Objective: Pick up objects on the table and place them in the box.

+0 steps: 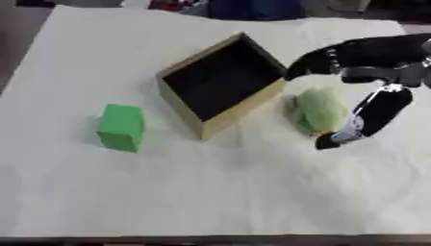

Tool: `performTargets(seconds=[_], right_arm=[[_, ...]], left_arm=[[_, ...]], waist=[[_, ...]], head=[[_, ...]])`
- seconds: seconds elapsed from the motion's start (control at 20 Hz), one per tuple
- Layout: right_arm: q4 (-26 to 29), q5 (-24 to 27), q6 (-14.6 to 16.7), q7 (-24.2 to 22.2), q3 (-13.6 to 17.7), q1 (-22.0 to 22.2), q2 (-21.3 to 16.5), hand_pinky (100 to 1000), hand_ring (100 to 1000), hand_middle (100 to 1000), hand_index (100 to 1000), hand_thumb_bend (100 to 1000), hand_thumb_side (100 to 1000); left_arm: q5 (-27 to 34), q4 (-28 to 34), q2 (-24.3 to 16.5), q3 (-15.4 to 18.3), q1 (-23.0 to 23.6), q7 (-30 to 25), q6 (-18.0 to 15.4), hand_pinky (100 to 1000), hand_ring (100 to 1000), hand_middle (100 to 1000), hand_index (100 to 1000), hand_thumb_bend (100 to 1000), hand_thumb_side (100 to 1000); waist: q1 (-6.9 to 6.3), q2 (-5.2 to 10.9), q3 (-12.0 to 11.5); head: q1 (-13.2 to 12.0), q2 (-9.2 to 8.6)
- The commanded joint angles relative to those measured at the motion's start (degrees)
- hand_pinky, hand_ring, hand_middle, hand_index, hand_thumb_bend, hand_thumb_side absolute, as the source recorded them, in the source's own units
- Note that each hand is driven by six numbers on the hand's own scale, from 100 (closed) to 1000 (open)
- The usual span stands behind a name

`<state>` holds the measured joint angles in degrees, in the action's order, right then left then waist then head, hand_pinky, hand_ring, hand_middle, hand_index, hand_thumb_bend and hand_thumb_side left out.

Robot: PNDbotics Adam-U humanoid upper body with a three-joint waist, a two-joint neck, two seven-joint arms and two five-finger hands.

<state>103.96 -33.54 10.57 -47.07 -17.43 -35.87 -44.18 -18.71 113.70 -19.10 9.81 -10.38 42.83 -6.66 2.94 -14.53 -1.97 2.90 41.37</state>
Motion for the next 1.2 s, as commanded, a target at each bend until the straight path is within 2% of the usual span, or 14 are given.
performTargets(seconds=[0.05, 0.6, 1.2], right_arm=[[0.0, -2.2, -0.5, 1.3, 1.6, 0.4, -1.3, 974, 993, 935, 969, 580, 627], [-1.2, -8.6, -2.1, 4.6, 3.7, 3.0, -1.1, 962, 994, 944, 940, 603, 637], [-9.3, -14.6, -1.4, 6.2, 2.9, 1.3, 1.6, 960, 997, 952, 941, 624, 643]], left_arm=[[-0.2, 0.9, -0.5, 0.3, -0.5, 0.0, 0.0, 549, 595, 554, 789, 313, 1000], [-0.4, 0.9, -0.1, 0.4, -0.5, 0.1, 0.1, 549, 594, 555, 788, 310, 1000], [-0.4, 0.9, 0.3, 0.3, -0.6, 0.1, 0.1, 549, 593, 554, 788, 309, 1000]], waist=[[-0.16, 0.69, 0.1], [-0.14, 0.33, 0.3], [-0.38, 0.02, -0.1]], head=[[-0.1, -0.73], [0.4, -0.96], [0.9, -1.57]])
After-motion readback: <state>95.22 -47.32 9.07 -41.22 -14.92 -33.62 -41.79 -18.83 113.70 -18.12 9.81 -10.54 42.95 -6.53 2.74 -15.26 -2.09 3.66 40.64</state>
